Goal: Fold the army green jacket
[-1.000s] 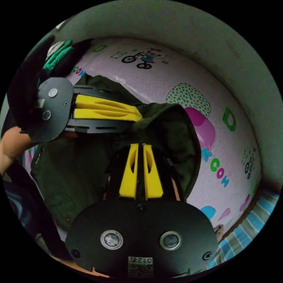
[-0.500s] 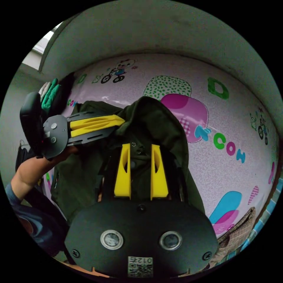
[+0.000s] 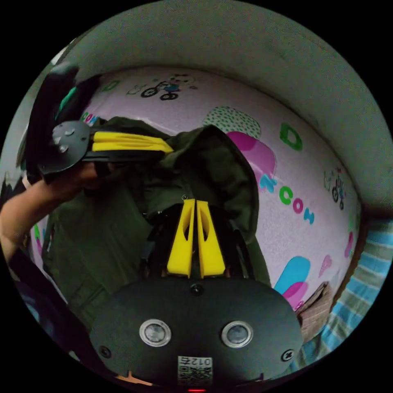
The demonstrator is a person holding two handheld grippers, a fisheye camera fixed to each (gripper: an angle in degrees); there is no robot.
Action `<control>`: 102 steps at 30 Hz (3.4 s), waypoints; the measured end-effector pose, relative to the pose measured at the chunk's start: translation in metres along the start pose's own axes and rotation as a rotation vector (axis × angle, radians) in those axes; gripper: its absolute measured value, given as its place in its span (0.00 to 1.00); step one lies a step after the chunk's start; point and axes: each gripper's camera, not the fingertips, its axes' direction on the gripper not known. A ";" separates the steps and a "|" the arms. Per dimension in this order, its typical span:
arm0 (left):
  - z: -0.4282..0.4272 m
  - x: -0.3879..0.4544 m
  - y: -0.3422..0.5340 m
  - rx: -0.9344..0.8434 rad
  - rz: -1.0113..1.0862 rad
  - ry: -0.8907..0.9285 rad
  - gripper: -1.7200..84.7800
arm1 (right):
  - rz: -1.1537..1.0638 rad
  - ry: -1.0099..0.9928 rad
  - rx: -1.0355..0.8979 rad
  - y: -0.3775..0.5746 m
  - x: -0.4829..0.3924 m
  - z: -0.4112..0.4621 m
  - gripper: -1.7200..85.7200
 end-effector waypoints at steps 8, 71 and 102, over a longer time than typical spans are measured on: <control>-0.032 0.021 0.026 0.116 0.053 -0.129 0.02 | 0.162 -0.041 0.123 0.042 0.010 0.007 0.01; -0.016 0.053 0.093 -0.060 0.200 0.027 0.02 | 0.441 -0.144 0.187 0.066 0.073 0.176 0.01; -0.154 0.115 0.495 -0.469 0.137 0.029 0.02 | 0.425 -0.252 -0.065 0.304 -0.178 0.186 0.01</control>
